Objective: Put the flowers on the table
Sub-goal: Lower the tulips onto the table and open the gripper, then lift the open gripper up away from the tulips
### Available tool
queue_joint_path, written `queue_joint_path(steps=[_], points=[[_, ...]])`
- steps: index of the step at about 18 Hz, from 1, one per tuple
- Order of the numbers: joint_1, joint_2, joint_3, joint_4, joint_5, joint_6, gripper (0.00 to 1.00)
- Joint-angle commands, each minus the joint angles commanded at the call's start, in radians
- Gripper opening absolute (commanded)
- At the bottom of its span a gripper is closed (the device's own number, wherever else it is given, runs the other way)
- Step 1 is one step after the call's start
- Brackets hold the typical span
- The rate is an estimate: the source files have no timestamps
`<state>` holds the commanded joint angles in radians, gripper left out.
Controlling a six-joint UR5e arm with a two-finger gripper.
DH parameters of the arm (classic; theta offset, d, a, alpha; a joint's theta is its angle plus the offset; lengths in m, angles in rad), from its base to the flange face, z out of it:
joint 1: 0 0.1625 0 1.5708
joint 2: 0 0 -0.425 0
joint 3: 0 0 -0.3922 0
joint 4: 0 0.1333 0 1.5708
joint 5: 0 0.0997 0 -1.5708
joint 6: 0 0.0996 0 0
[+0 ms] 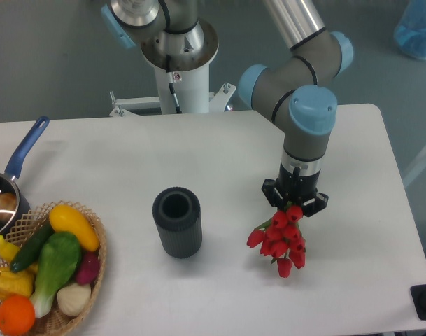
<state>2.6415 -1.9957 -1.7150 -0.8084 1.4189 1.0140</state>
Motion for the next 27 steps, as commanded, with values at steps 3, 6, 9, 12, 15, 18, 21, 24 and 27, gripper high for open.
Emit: queue_joint_path(steps=[3, 6, 9, 12, 15, 18, 21, 24, 27], points=[[-0.003, -0.008, -0.002, 0.002, 0.002, 0.002, 0.37], [-0.005, -0.008, -0.002, 0.003, 0.002, 0.002, 0.38], [-0.005, -0.011, 0.000, 0.005, 0.002, 0.003, 0.49], [-0.002, -0.005, 0.008, 0.006, 0.000, 0.009, 0.98], [0.002, -0.002, -0.003, 0.005, 0.000, 0.006, 1.00], [0.008, 0.029, -0.023, 0.003, 0.011, 0.000, 1.00], [0.029, 0.069, -0.021, 0.002, 0.008, -0.009, 1.00], [0.031, 0.112, -0.009, 0.002, 0.008, -0.002, 1.00], [0.046, 0.130, -0.009, 0.000, 0.008, 0.003, 1.00]])
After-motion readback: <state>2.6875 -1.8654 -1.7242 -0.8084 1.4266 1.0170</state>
